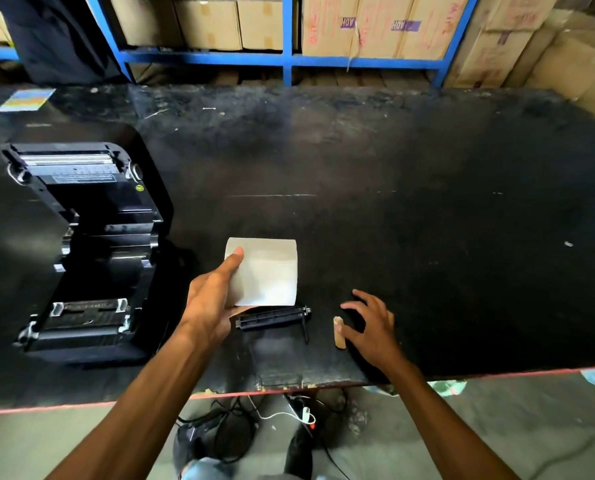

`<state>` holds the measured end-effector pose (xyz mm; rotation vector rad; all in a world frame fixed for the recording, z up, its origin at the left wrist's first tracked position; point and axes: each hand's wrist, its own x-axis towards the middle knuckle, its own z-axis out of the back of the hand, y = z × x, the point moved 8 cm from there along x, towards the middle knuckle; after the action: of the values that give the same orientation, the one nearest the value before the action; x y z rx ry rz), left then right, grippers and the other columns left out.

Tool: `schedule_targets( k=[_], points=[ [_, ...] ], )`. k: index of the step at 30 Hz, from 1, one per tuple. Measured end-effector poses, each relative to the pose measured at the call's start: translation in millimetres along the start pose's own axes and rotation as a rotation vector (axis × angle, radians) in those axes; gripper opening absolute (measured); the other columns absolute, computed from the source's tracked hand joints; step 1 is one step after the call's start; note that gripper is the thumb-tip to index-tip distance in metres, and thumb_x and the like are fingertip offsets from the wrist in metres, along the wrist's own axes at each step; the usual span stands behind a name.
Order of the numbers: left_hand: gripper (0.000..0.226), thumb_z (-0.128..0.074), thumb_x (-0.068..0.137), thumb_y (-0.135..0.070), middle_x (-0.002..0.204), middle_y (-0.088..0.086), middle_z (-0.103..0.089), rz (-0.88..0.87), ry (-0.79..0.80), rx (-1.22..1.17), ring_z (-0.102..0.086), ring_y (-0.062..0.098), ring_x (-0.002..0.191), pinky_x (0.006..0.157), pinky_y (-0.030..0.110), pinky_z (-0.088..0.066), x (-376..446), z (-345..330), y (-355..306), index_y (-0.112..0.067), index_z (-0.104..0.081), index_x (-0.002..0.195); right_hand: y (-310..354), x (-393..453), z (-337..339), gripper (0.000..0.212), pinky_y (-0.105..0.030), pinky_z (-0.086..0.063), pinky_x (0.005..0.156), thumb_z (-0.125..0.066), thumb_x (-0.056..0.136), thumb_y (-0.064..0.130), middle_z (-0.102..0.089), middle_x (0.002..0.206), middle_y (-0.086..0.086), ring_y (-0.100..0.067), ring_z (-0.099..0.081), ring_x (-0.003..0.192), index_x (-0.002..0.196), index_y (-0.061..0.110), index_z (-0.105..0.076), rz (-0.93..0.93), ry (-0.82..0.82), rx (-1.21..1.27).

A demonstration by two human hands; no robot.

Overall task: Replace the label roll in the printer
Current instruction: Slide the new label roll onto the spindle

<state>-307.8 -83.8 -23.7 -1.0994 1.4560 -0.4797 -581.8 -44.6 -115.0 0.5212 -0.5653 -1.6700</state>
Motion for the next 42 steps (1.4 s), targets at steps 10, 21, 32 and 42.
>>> schedule_targets(
  k=[10, 21, 32, 42],
  points=[
    [0.021, -0.069, 0.082, -0.034, 0.092, 0.005, -0.066, -0.039, -0.061, -0.033, -0.063, 0.023, 0.088, 0.071, 0.047, -0.056, -2.8, 25.2, -12.7, -0.015, -0.061, 0.086, 47.5, 13.7, -10.3, 0.038, -0.032, -0.029, 0.088, -0.059, 0.080, 0.052, -0.065, 0.102, 0.001, -0.020, -0.052, 0.103, 0.096, 0.019, -0.067, -0.028, -0.077, 0.051],
    [0.028, -0.070, 0.080, -0.038, 0.110, 0.011, -0.064, 0.017, -0.103, -0.166, -0.061, 0.034, 0.107, 0.077, 0.056, -0.056, 1.9, 66.2, -8.3, -0.018, -0.059, 0.097, 78.1, 22.7, -26.4, 0.012, -0.024, -0.047, 0.065, -0.076, 0.075, 0.016, -0.068, 0.076, -0.001, -0.013, -0.063, 0.070, 0.080, 0.017, -0.064, -0.129, 0.163, 0.435],
    [0.048, -0.069, 0.079, -0.042, 0.120, 0.011, -0.064, 0.034, -0.020, -0.207, -0.061, 0.035, 0.110, 0.084, 0.059, -0.053, 5.7, 52.1, -14.6, -0.019, -0.057, 0.119, 84.4, 35.6, 49.8, 0.007, -0.035, -0.054, 0.078, -0.065, 0.086, 0.015, -0.070, 0.080, -0.002, -0.018, -0.068, 0.081, 0.085, 0.021, -0.062, -0.263, -0.127, 0.873],
    [0.027, -0.066, 0.083, -0.040, 0.109, 0.008, -0.066, 0.037, 0.055, -0.144, -0.063, 0.032, 0.103, 0.083, 0.057, -0.053, 1.0, 26.8, -18.4, -0.021, -0.060, 0.101, 104.9, 21.4, 90.8, 0.021, -0.012, -0.052, 0.074, -0.066, 0.085, 0.012, -0.068, 0.095, 0.006, -0.010, -0.066, 0.094, 0.098, 0.028, -0.061, -0.009, -0.307, 0.772]
  ],
)
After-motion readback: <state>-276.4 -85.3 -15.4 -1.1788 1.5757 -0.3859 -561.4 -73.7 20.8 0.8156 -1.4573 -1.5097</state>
